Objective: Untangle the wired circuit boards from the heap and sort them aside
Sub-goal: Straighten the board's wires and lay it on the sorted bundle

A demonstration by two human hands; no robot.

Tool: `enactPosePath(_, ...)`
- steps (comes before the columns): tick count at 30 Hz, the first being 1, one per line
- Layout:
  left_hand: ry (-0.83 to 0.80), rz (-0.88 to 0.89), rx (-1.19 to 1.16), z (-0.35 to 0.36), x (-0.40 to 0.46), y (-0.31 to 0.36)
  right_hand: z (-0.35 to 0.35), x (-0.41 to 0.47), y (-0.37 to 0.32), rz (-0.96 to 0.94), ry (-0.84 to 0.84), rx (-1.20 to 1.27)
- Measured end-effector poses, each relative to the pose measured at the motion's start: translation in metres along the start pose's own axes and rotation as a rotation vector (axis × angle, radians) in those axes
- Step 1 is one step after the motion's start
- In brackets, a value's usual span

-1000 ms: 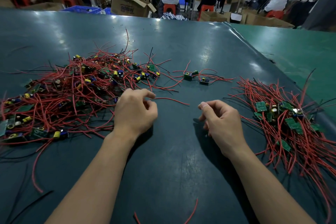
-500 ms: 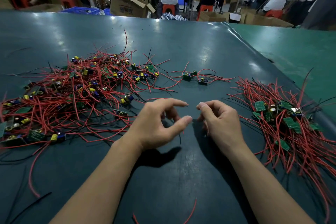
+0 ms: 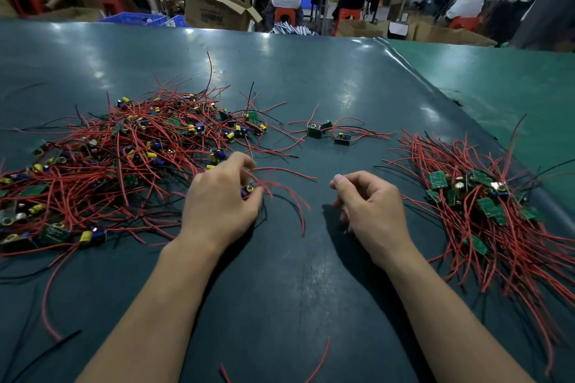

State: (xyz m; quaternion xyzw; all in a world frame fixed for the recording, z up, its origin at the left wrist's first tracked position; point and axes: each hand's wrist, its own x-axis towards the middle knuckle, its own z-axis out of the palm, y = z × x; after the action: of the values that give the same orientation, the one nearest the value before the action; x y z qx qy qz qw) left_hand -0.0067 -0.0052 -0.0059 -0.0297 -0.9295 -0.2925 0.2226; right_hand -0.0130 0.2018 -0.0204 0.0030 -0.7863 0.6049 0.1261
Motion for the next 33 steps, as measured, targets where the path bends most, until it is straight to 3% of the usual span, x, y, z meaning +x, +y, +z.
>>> enactPosePath(4, 0.506, 0.206, -0.058, -0.001, 0.002, 0.004, 0.000, -0.001, -0.003, -0.004, -0.008, 0.078)
enactPosePath(6, 0.592, 0.308, -0.038, 0.001, 0.000, 0.008, -0.001, -0.001, -0.005, 0.011, -0.028, 0.153)
enactPosePath(13, 0.473, 0.439, -0.093, 0.016, -0.005, 0.025, -0.001, -0.004, -0.012, 0.137, -0.253, 0.404)
enactPosePath(19, 0.313, 0.635, -0.233, 0.024, -0.007, 0.031, -0.001, -0.005, -0.014, 0.111, -0.378, 0.471)
enactPosePath(23, 0.175, 0.563, -0.403, 0.030, -0.008, 0.036, -0.003, -0.002, -0.011, 0.100, -0.238, 0.507)
enactPosePath(27, 0.244, 0.600, -0.421, 0.029, -0.010, 0.039, -0.002, 0.003, -0.013, 0.171, -0.185, 0.655)
enactPosePath(30, 0.376, 0.615, -0.361, 0.027, -0.011, 0.038, -0.016, 0.012, -0.014, 0.268, -0.008, 0.899)
enactPosePath(33, 0.270, 0.513, -0.385, 0.031, -0.012, 0.036, -0.028, 0.015, -0.013, 0.314, 0.030, 1.043)
